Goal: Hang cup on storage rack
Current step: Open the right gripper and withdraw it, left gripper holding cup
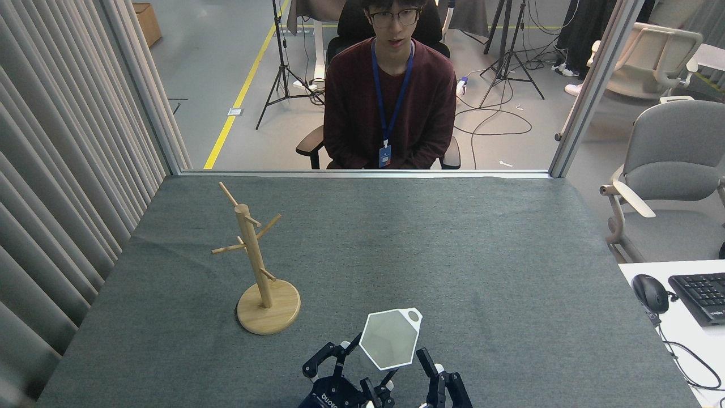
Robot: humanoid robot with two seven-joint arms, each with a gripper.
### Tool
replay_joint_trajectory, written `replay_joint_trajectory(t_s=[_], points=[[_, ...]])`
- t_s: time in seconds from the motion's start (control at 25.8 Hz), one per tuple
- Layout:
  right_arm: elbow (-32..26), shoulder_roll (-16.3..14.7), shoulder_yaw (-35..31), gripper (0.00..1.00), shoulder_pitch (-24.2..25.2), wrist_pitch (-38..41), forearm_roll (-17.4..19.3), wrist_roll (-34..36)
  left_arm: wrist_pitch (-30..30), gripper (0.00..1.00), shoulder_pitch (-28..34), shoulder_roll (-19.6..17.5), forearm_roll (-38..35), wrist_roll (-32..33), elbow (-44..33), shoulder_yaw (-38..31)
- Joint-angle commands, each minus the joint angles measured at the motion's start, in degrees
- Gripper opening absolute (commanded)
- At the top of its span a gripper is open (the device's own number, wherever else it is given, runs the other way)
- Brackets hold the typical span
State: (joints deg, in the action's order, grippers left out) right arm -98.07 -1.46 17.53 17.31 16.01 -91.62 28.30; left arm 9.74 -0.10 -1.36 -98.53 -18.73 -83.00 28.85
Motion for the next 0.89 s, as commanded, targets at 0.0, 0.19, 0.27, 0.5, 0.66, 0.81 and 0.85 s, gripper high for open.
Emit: replay_joint_trajectory(t_s=[0.0,0.19,0.27,0.5,0.66,0.81,0.85], points=[[-1.87,-1.18,-0.48,0.98,2.12,2.27,1.26,1.93,-0.25,0.48,-0.16,0.04,0.0,0.01,0.12,-0.11],[-2.83,0.49,-8.04,0.98,0.27,-0.28,8.38,4.48,-0.51,0.48,-0.16,-0.05,0.18,0.01,-0.32,-0.99],[-2.66,2.16,-12.43,0.98,-3.25,-5.47,11.63,3.86,-0.51,0.48,-0.16,-0.05,0.18,0.01,-0.5,-1.87],[1.91,1.81,-23.77,0.98,-9.49,-20.94,16.47,-8.0,-0.6,0.48,-0.08,0.39,0.26,0.01,-0.59,-7.58],[3.67,-5.13,-23.59,0.98,-6.5,-20.5,14.36,-8.79,-3.23,0.49,0.1,0.39,0.62,0.09,-1.46,-14.79],[4.9,-5.84,-23.59,0.98,-5.62,-20.32,14.1,-8.62,-4.73,0.48,2.82,0.13,0.79,0.09,-6.21,-23.49],[5.25,-5.84,-23.59,0.98,-5.62,-20.32,14.1,-8.62,-4.82,0.48,3.88,0.13,0.79,0.09,-7.7,-26.12]])
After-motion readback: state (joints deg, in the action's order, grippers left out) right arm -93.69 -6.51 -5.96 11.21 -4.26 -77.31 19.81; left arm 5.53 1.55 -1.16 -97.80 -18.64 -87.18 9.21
